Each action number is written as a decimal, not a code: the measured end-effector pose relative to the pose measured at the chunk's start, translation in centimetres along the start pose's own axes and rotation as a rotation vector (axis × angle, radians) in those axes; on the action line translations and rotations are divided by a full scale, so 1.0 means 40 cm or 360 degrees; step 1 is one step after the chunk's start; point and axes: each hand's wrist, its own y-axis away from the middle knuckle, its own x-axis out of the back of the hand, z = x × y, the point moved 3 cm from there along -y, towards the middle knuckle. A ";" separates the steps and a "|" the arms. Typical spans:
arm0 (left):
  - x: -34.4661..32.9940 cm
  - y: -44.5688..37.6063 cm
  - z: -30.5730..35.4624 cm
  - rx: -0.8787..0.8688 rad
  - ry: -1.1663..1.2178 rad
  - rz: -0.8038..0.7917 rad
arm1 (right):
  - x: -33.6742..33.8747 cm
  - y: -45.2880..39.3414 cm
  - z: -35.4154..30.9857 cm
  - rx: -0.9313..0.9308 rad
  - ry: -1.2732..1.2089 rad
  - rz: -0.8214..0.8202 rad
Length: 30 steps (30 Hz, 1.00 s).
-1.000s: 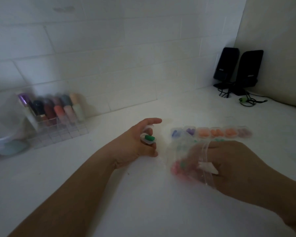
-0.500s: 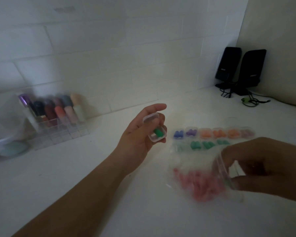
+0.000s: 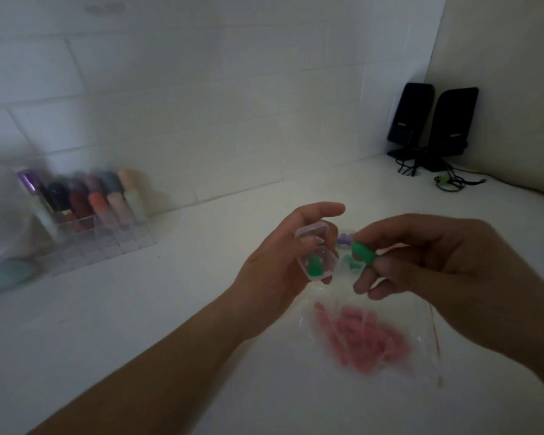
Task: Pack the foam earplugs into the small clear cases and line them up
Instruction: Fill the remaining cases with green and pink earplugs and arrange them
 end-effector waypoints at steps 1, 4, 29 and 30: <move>-0.001 0.000 0.000 -0.0007 0.0017 -0.0005 | -0.007 0.001 0.005 0.0012 0.0072 0.0026; -0.007 0.003 -0.002 -0.0080 0.0037 -0.0026 | -0.022 0.003 0.003 0.0077 0.0264 0.0175; -0.023 0.021 -0.016 0.0024 -0.0072 -0.0164 | -0.038 0.013 -0.011 0.0390 0.0940 0.0123; -0.022 0.020 -0.017 0.0028 -0.0064 -0.0158 | -0.038 0.013 -0.014 0.0388 0.0955 0.0115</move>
